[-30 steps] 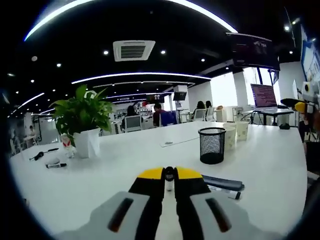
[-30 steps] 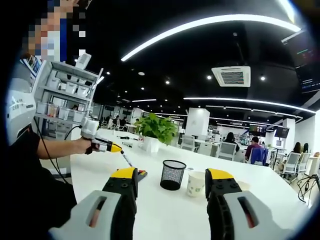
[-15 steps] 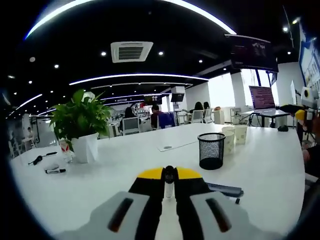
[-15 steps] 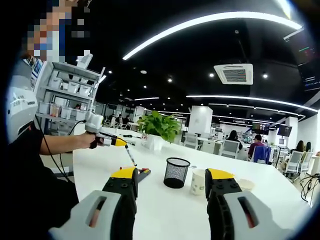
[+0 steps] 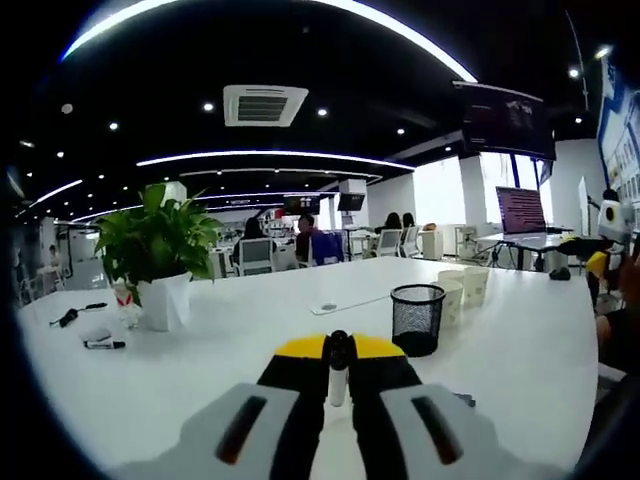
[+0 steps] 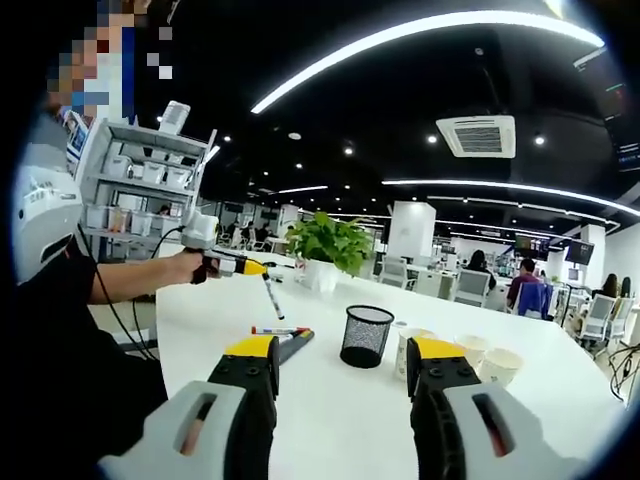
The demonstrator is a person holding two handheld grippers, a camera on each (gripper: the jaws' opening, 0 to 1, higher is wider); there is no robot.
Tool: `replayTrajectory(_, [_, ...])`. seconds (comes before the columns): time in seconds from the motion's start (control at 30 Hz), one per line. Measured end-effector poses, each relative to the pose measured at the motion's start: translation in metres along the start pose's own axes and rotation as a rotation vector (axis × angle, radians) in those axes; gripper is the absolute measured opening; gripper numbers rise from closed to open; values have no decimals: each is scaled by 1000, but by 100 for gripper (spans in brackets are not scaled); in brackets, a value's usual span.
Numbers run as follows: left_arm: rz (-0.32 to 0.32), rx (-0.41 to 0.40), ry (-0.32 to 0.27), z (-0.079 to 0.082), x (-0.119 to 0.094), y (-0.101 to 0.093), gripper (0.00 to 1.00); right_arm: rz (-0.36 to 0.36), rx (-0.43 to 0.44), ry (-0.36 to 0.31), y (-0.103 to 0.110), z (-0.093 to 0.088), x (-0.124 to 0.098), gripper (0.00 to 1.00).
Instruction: Place the scattered laser pointers and whiteboard markers into the pen holder and stack the scattered paper cups together
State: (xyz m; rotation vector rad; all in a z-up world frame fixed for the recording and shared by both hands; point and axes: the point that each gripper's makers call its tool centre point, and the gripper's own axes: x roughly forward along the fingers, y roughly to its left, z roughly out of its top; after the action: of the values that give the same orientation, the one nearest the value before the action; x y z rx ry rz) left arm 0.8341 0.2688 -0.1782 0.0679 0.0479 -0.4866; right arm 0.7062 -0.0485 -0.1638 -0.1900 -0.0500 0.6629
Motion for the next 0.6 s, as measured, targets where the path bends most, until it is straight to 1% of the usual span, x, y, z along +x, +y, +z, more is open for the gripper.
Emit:
replayTrajectory(0.1, [-11,2,-1,4,1,-4,10,-1,-15,21,-1,-3,0,54])
replayTrajectory(0.17, [-8,15,-9,7,0,-4,10,-3,-16,22,-2,-4,-1,54])
replayTrajectory(0.23, [-12,20,-16,15,0,-5,10,3,-5,26,-3,-6,-2,54])
replayTrajectory(0.27, [-24,21,-17,16,1,-6,10,10,7,30,-2,-7,-2,54])
replayTrajectory(0.3, [-41,26,-2,15,1,-8,10,16,13,32,-1,-7,-2,54])
replayTrajectory(0.37, [-48,32,6,14,2,-8,10,25,17,36,0,-8,-3,54])
replayTrajectory(0.43, [-76,-10,3,17,2,-9,10,34,21,41,2,-9,-3,54])
replayTrajectory(0.53, [-80,-16,-1,22,0,-7,10,67,39,43,7,-10,-2,56])
replayTrajectory(0.6, [-78,7,-12,30,-1,-8,10,100,47,47,13,-12,-1,56])
